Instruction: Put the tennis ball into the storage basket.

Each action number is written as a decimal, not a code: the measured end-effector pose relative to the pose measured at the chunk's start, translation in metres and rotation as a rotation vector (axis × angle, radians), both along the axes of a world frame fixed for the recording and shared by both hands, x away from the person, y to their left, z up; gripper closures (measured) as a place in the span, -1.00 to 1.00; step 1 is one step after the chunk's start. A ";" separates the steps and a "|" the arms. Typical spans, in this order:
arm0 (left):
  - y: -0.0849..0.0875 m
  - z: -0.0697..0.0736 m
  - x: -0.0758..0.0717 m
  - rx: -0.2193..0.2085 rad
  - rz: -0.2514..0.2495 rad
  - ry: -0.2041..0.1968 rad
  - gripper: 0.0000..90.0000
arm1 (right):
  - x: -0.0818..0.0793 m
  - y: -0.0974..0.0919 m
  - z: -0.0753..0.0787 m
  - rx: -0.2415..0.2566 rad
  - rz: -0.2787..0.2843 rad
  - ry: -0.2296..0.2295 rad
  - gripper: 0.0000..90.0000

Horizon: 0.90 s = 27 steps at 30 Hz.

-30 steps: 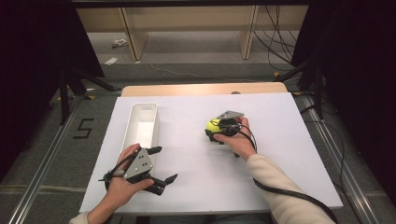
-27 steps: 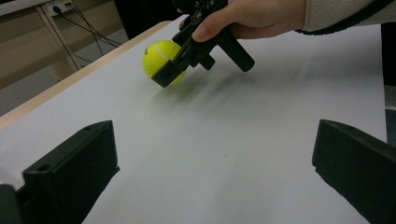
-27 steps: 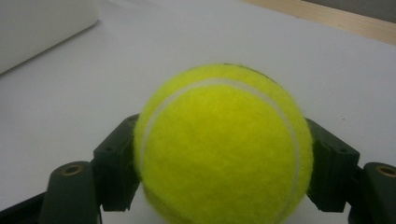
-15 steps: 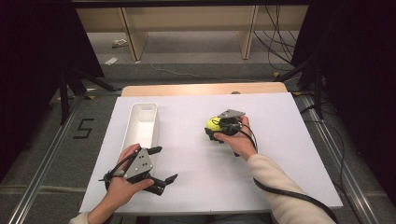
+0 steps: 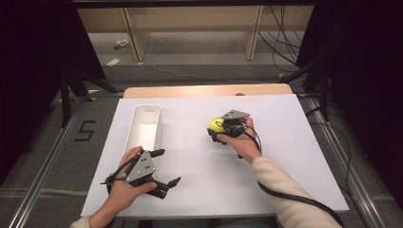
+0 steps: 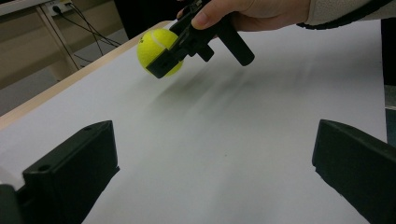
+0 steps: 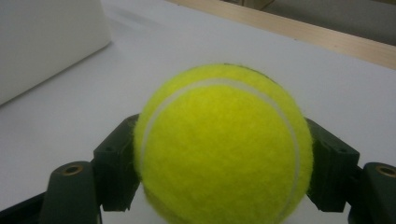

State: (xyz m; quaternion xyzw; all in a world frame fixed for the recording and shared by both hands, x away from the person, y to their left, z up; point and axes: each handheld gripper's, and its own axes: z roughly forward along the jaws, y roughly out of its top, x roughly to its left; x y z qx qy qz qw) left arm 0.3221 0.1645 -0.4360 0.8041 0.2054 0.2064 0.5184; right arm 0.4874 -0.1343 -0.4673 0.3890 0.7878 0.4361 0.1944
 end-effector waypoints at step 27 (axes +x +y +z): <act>0.000 0.000 0.000 0.000 -0.001 0.001 -1.00 | -0.006 0.007 0.017 0.029 0.018 -0.044 -0.42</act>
